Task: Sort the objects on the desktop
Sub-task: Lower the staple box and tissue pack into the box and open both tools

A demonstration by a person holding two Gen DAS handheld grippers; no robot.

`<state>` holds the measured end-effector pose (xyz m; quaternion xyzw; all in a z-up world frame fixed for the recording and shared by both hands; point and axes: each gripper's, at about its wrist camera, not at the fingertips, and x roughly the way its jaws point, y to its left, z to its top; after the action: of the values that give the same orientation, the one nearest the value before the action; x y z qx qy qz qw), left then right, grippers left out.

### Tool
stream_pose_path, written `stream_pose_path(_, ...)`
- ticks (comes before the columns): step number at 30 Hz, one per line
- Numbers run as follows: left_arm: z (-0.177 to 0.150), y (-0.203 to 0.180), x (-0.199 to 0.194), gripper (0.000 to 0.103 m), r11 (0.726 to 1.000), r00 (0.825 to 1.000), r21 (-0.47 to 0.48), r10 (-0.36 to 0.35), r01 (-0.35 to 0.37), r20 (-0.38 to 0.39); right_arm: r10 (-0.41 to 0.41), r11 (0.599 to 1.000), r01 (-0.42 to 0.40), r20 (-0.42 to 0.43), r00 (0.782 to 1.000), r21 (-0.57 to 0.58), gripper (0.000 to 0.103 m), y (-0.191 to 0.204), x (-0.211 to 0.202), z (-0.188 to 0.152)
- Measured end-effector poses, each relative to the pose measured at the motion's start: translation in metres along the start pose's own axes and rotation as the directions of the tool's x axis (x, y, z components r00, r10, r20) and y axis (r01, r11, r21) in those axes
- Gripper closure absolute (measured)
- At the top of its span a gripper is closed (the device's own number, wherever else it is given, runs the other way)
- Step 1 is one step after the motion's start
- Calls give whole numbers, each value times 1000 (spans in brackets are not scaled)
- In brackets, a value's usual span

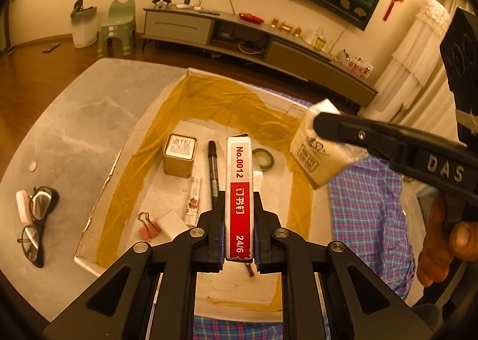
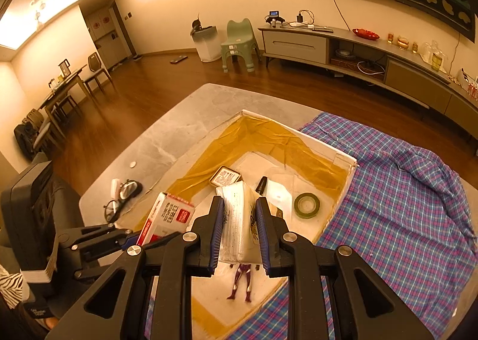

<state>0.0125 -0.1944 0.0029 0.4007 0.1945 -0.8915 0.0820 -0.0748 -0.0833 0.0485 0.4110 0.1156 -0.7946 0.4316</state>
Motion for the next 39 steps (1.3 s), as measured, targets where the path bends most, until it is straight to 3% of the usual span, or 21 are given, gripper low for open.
stream_pose_path(13, 1, 30, 28, 88, 992, 995, -119, -57, 46, -84, -10, 1000, 11, -89, 996, 16, 80, -16, 61, 25)
stream_pose_path(19, 0, 30, 43, 88, 989, 987, -133, -86, 67, -139, -114, 993, 108, -137, 984, -52, 80, -19, 96, 32)
stream_pose_path(22, 0, 26, 46, 88, 993, 988, -104, -68, 53, -141, -173, 982, 158, -158, 972, -103, 79, -22, 113, 31)
stream_pose_path(25, 1, 26, 52, 86, 994, 985, -103, -62, 46, -164, -231, 967, 205, -180, 956, -148, 75, -26, 129, 28)
stream_pose_path(27, 0, 28, 56, 73, 993, 982, -111, -55, 36, -183, -243, 965, 217, -194, 950, -146, 57, -32, 134, 25)
stream_pose_path(29, 0, 32, 56, 67, 992, 981, -120, -48, 25, -189, -244, 965, 220, -187, 952, -141, 48, -34, 132, 24)
stream_pose_path(39, -1, 27, 47, 66, 997, 986, -82, -17, 3, -167, -234, 962, 196, -198, 952, -192, 47, -23, 116, 7)
